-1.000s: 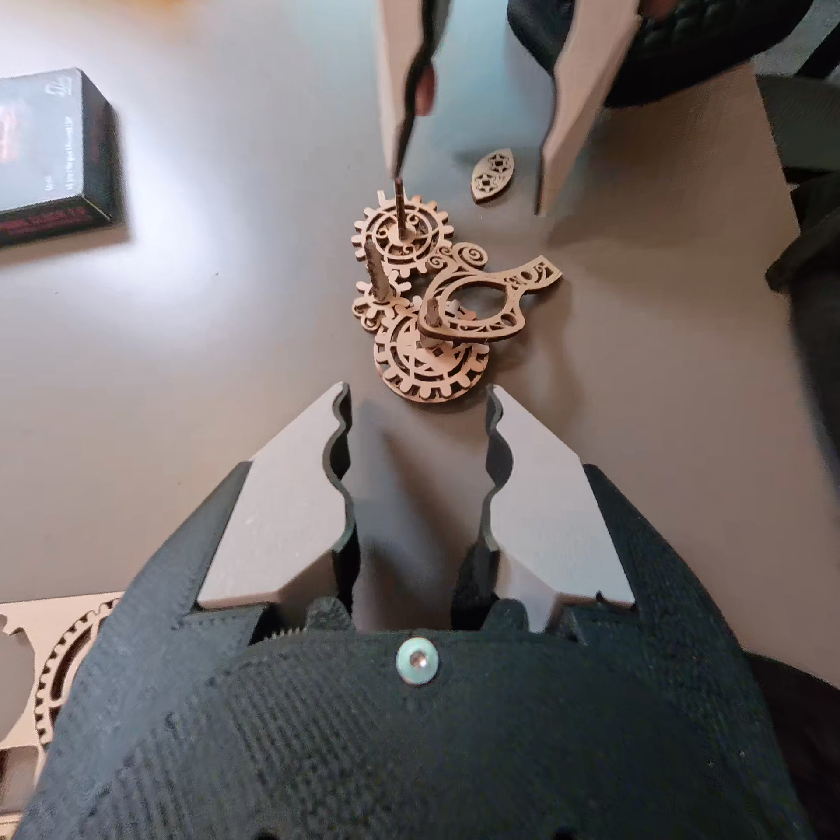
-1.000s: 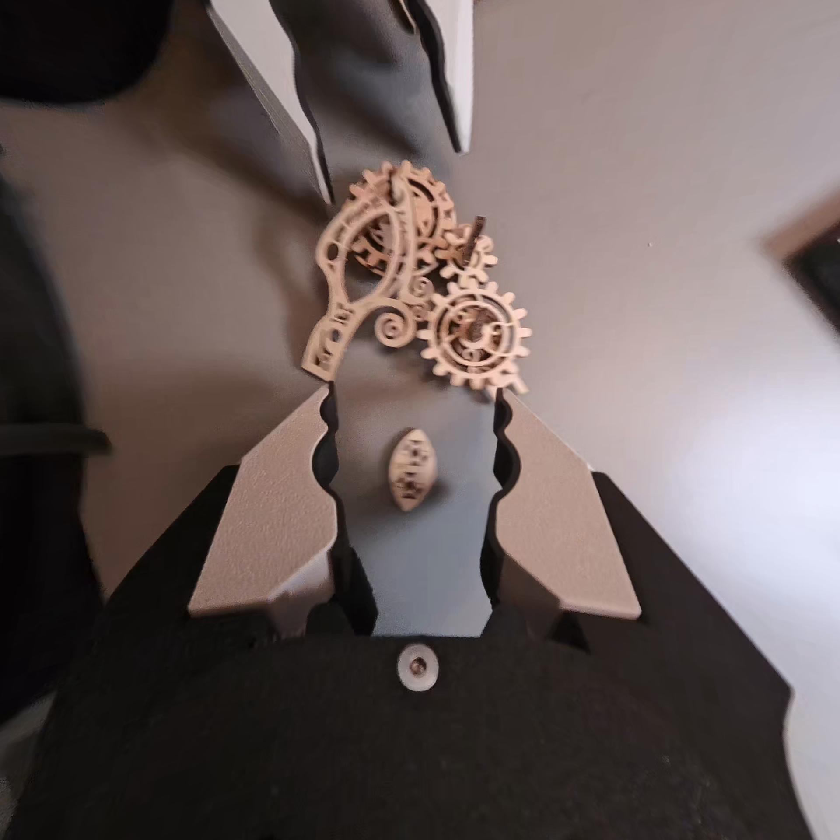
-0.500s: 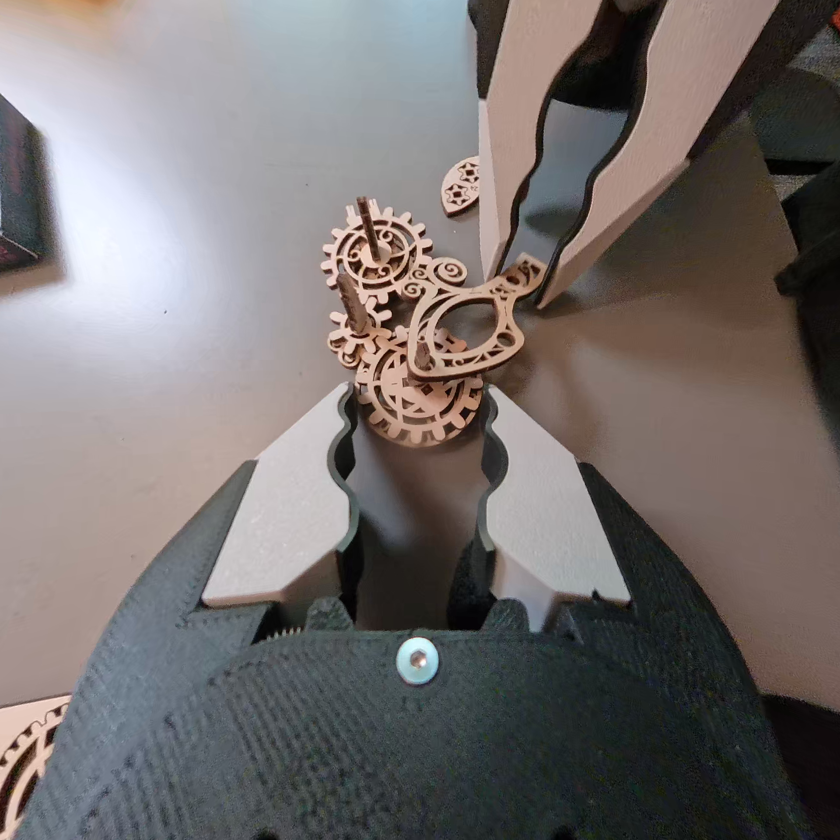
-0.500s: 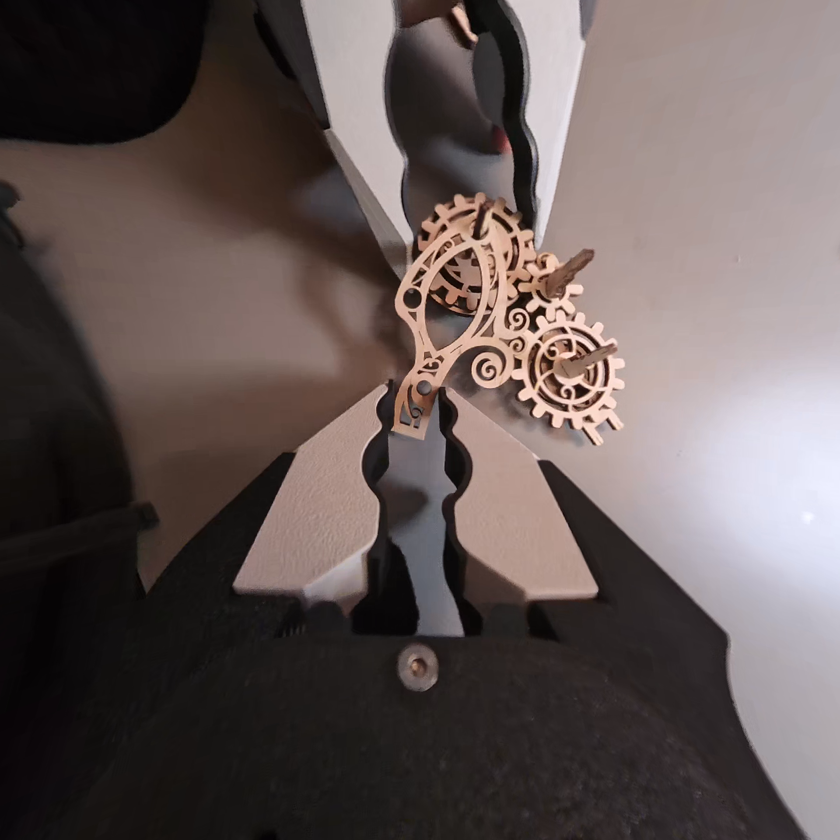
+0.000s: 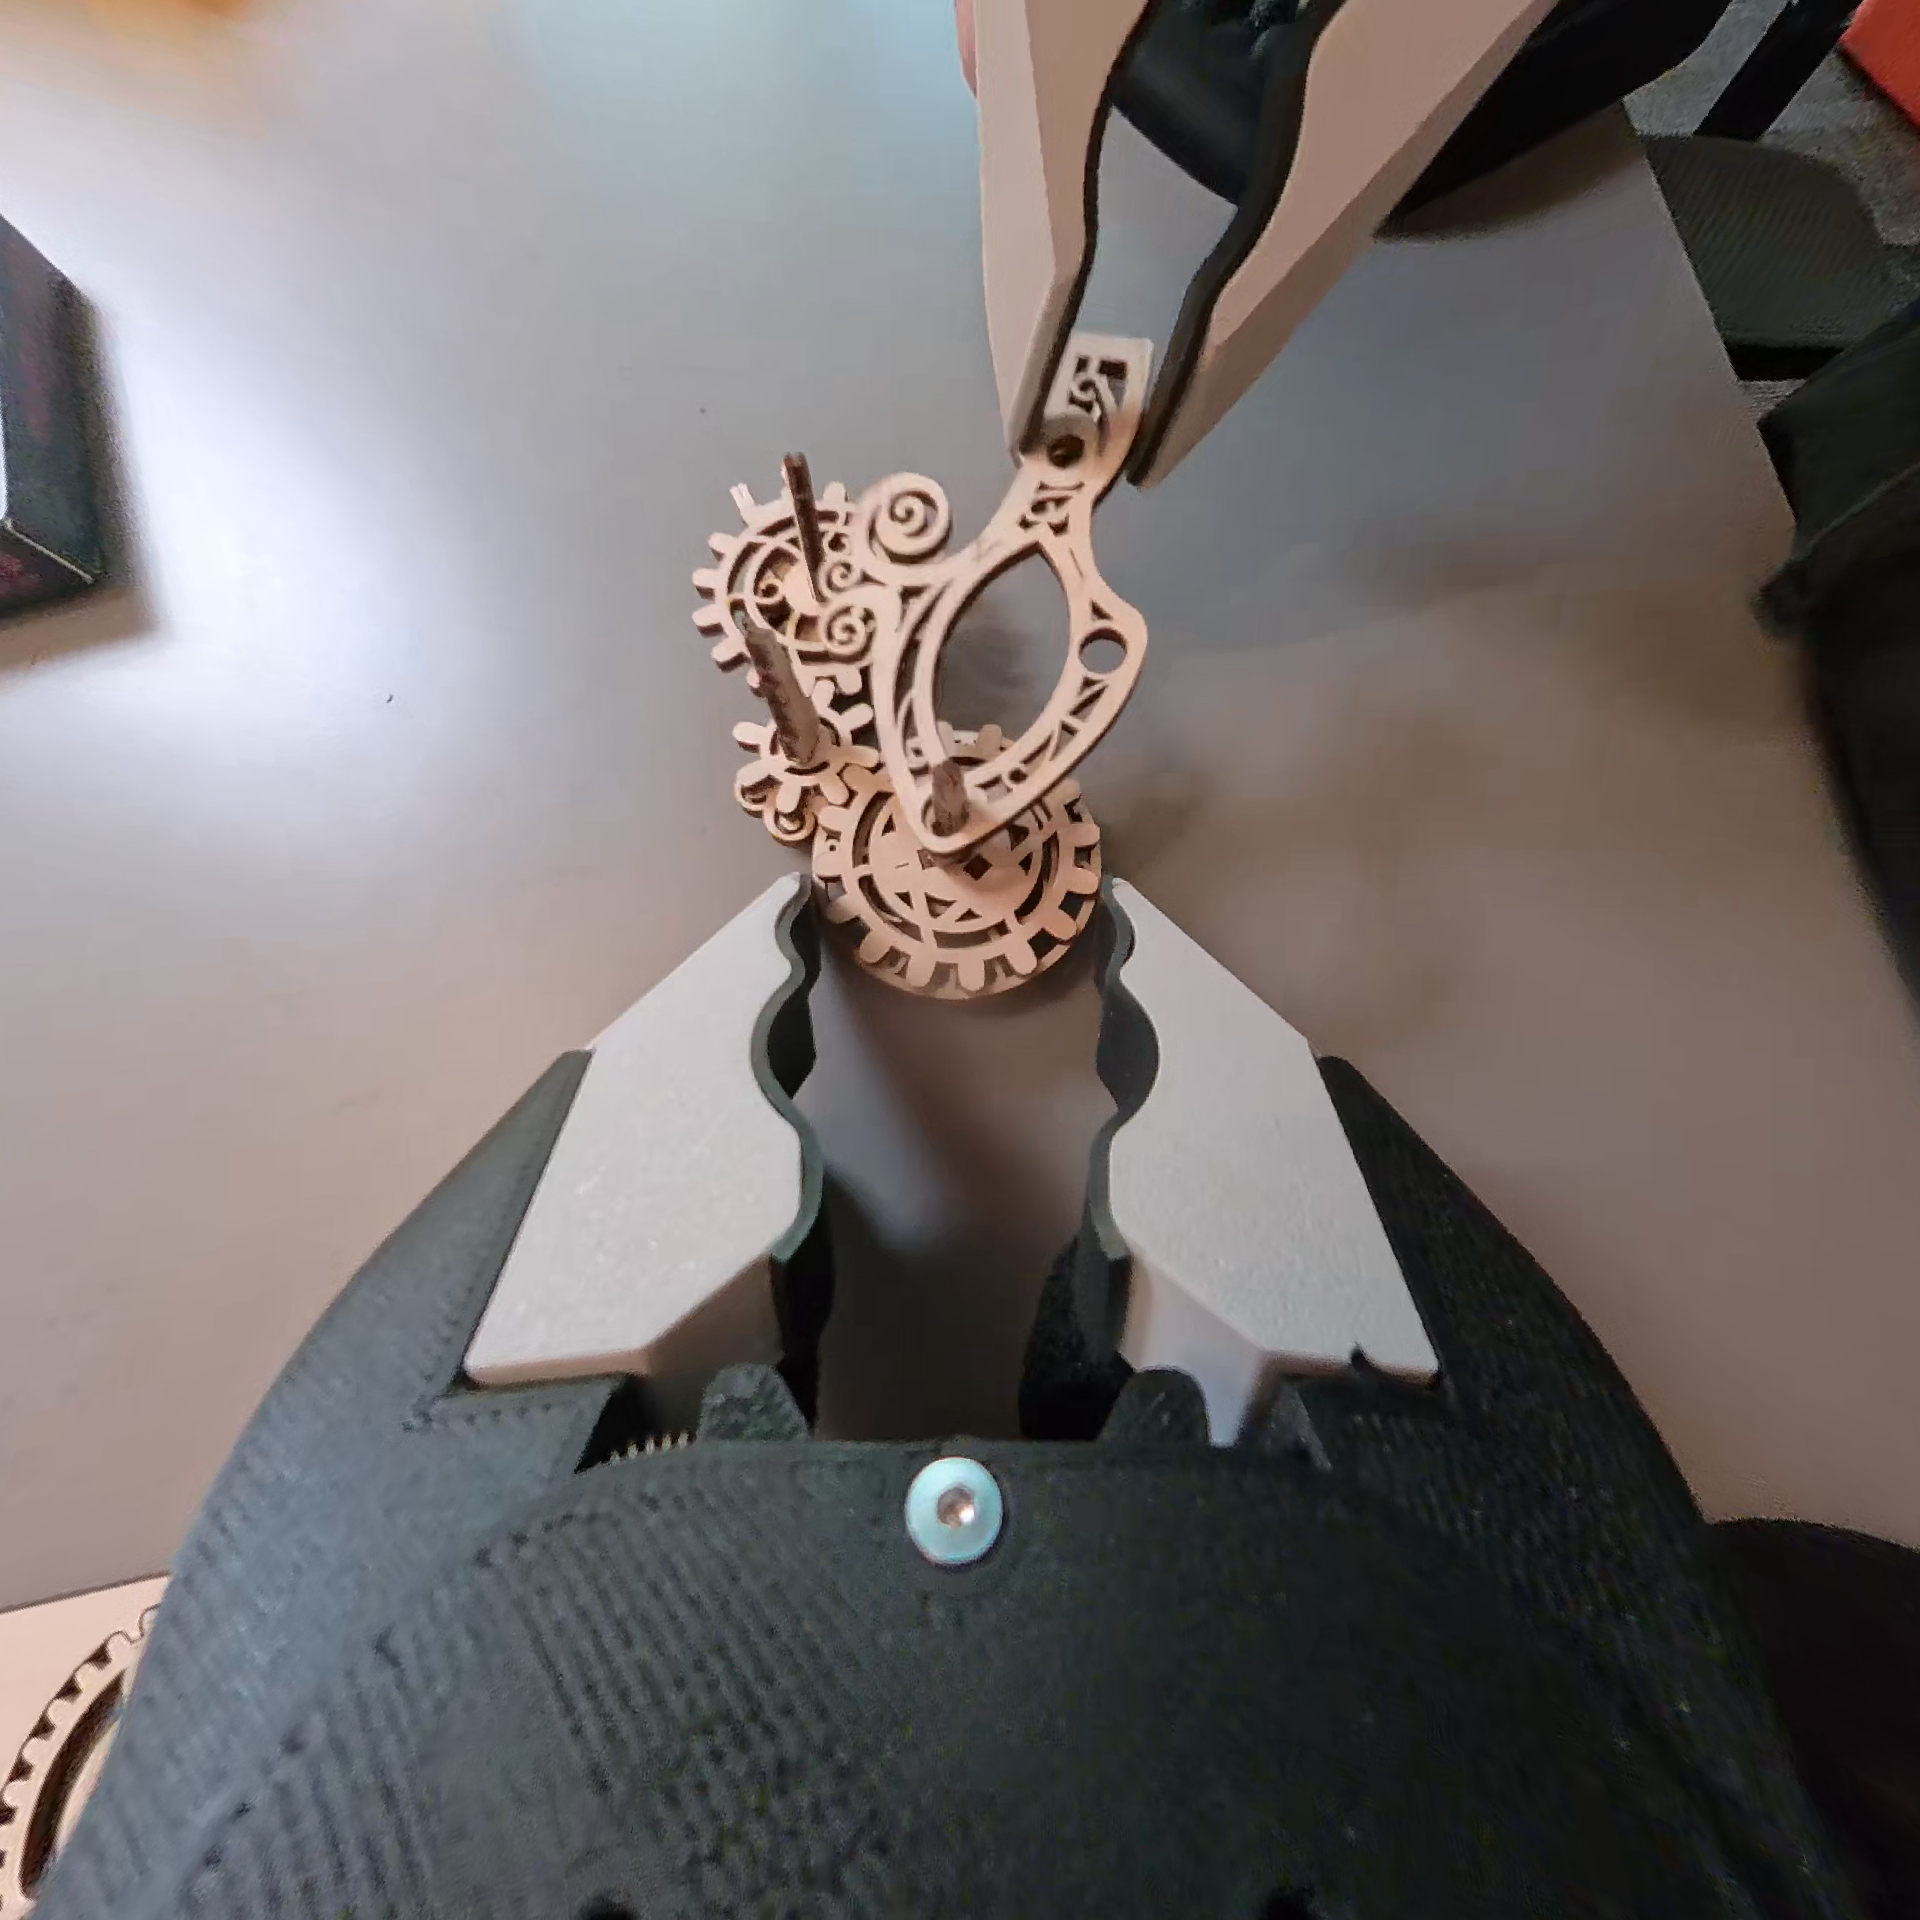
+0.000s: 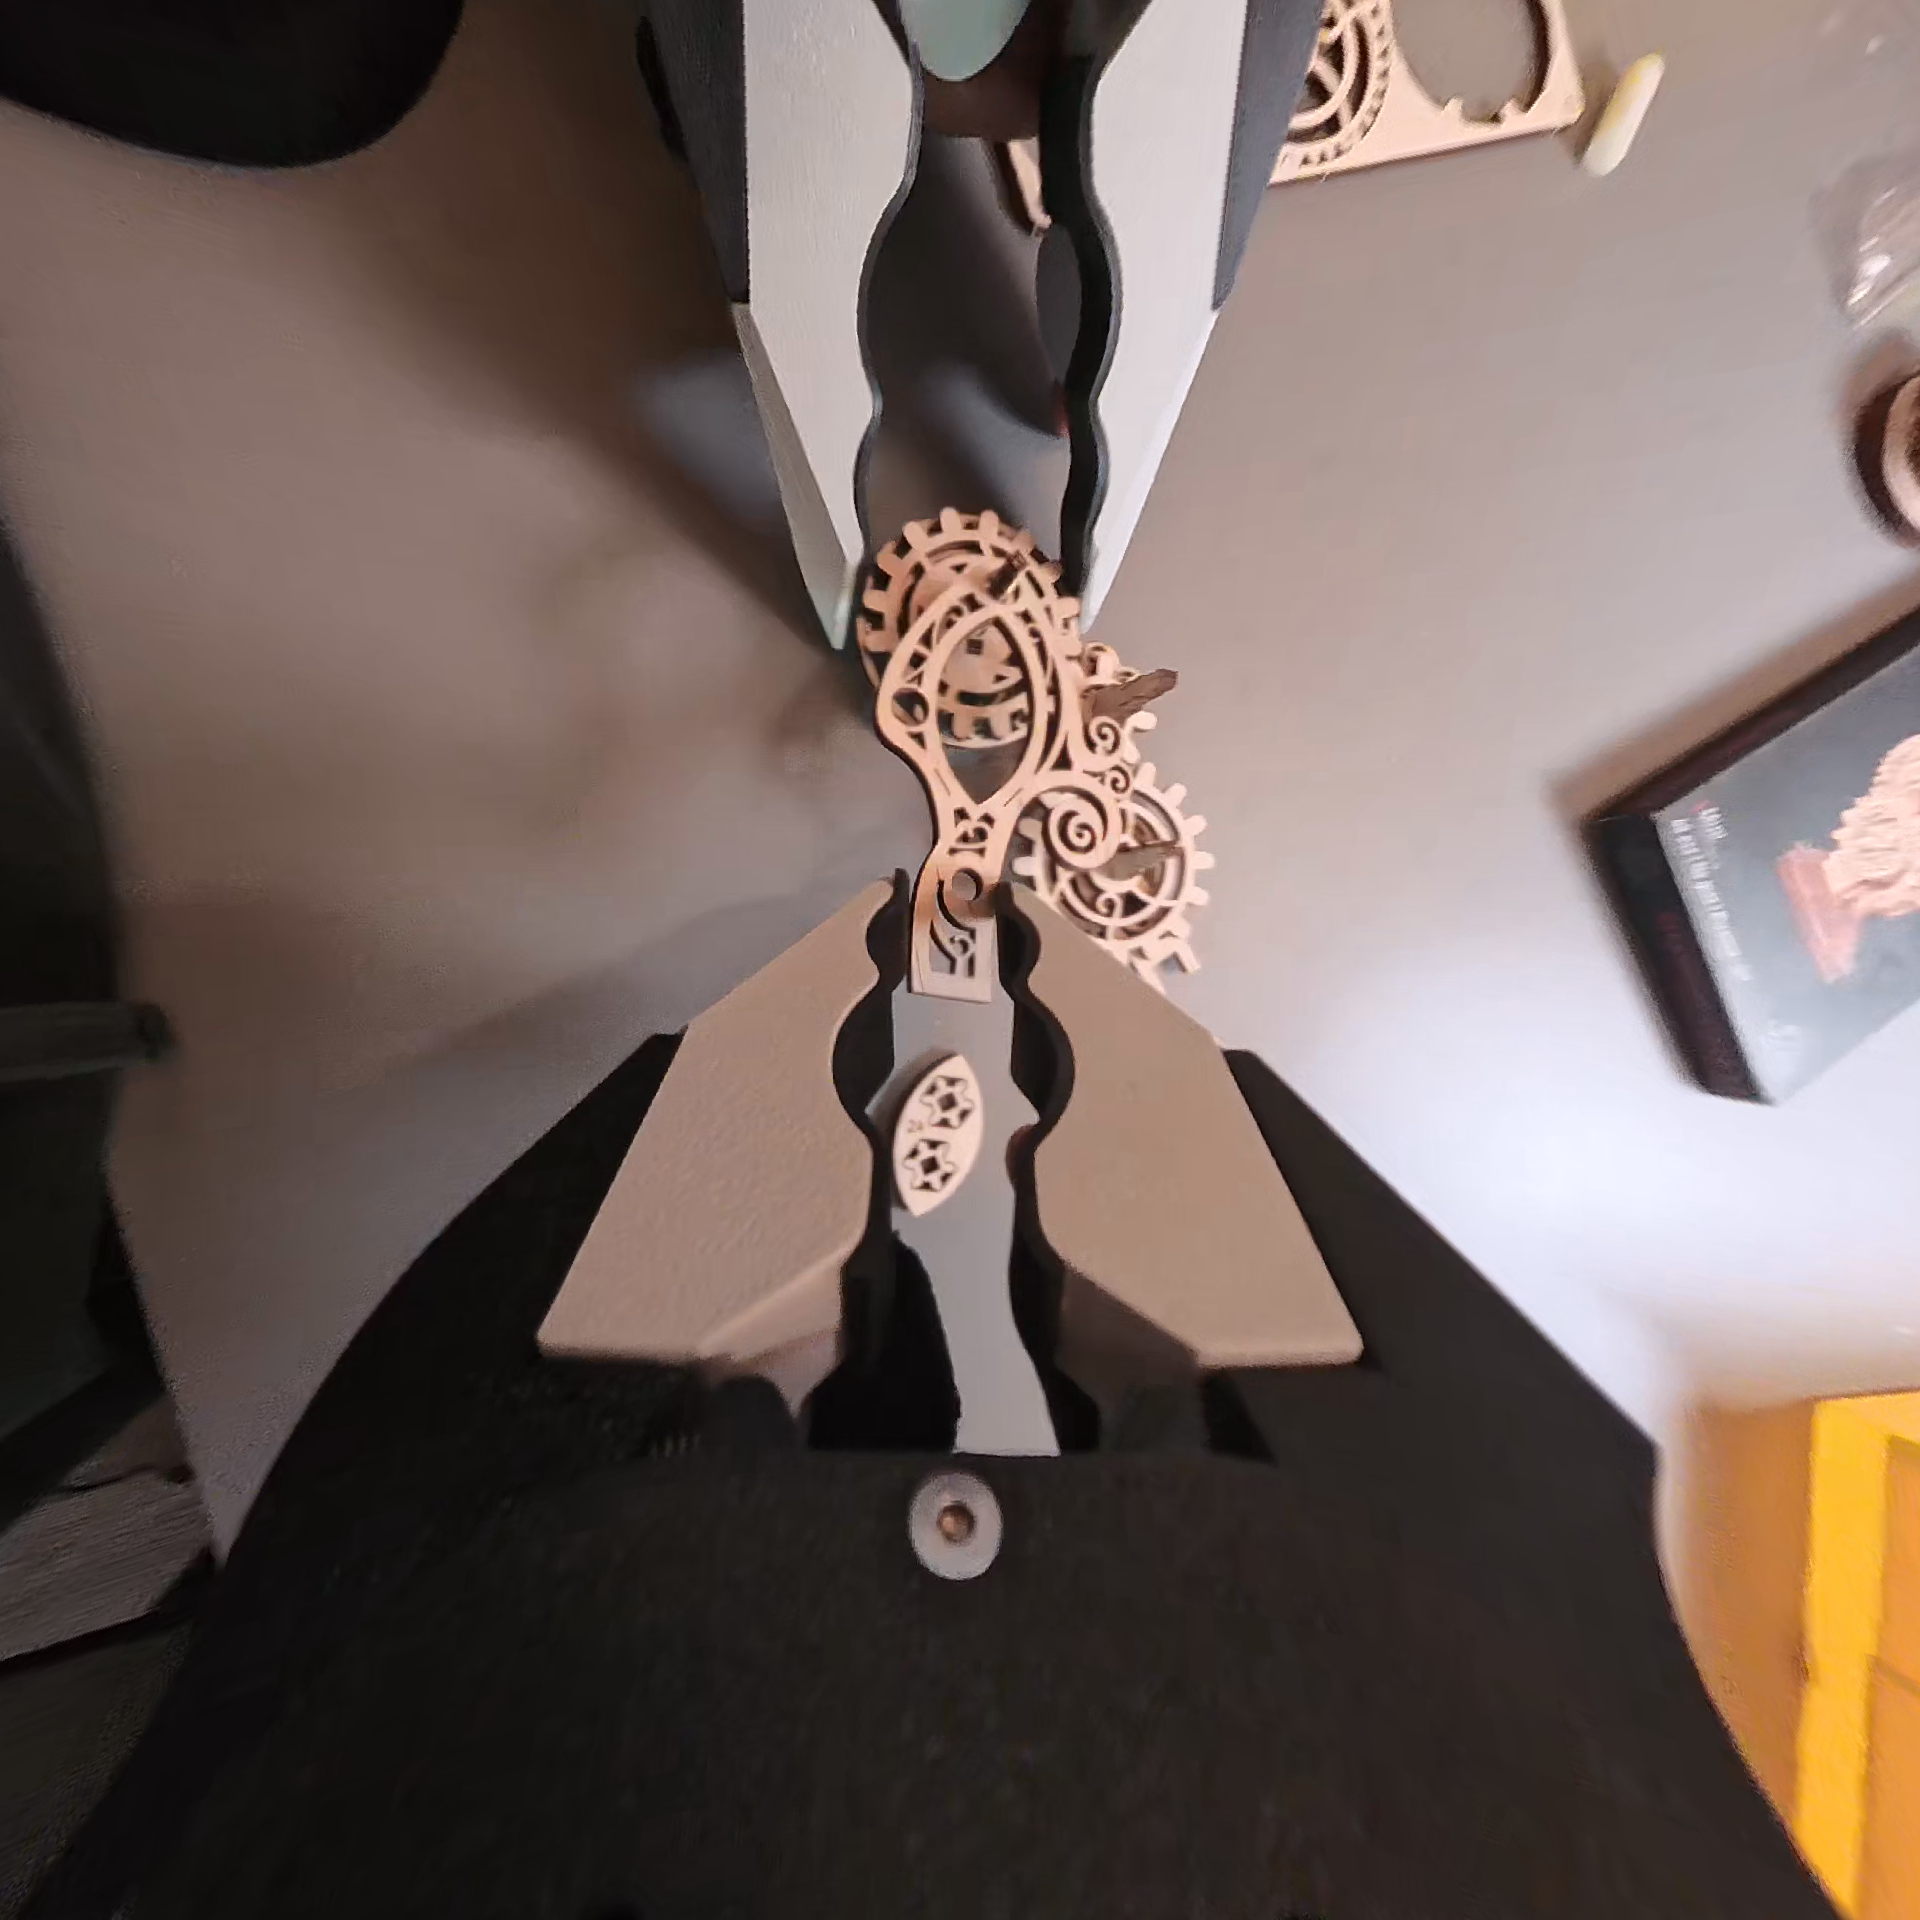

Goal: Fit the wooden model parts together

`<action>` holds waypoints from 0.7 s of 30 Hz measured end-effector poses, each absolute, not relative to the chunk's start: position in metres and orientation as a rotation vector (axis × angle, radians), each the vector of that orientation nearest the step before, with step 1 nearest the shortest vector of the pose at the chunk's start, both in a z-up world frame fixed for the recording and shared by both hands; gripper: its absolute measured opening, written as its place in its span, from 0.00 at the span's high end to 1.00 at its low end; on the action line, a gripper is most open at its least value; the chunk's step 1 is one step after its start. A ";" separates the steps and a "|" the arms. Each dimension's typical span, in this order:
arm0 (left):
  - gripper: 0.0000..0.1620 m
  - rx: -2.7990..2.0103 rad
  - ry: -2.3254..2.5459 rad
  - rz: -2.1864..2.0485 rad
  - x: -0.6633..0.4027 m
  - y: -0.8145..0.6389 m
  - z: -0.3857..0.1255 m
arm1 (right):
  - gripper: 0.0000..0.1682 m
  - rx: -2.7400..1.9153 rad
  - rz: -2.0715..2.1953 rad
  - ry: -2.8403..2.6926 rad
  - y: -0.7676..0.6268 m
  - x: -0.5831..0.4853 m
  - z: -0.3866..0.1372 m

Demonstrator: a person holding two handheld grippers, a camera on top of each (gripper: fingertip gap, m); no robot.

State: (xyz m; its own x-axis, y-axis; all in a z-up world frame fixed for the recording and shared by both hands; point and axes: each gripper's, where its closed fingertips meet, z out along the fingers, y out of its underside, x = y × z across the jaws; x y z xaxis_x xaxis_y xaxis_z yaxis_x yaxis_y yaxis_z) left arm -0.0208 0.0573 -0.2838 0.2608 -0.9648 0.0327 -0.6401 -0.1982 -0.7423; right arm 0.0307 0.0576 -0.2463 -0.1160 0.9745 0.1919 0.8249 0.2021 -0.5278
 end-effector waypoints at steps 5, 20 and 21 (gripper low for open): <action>0.68 -1.903 1.488 -0.701 -0.021 0.054 -0.284 | 0.92 -1.465 0.270 -2.001 0.067 0.029 -0.235; 0.70 -1.904 1.477 -0.715 -0.026 0.058 -0.283 | 0.97 -1.263 0.276 -2.056 0.076 0.022 -0.226; 0.70 -1.906 1.474 -0.715 -0.026 0.058 -0.283 | 0.97 -1.277 0.280 -2.047 0.077 0.022 -0.228</action>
State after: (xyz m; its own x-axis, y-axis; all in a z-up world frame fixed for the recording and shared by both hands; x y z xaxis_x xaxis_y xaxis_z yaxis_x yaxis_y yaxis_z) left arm -0.0260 0.0580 -0.2829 0.2313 -0.9718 0.0455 -0.6374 -0.1867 -0.7476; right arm 0.0223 0.0767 -0.2275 -0.2713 0.8536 0.4447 0.7031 0.4913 -0.5141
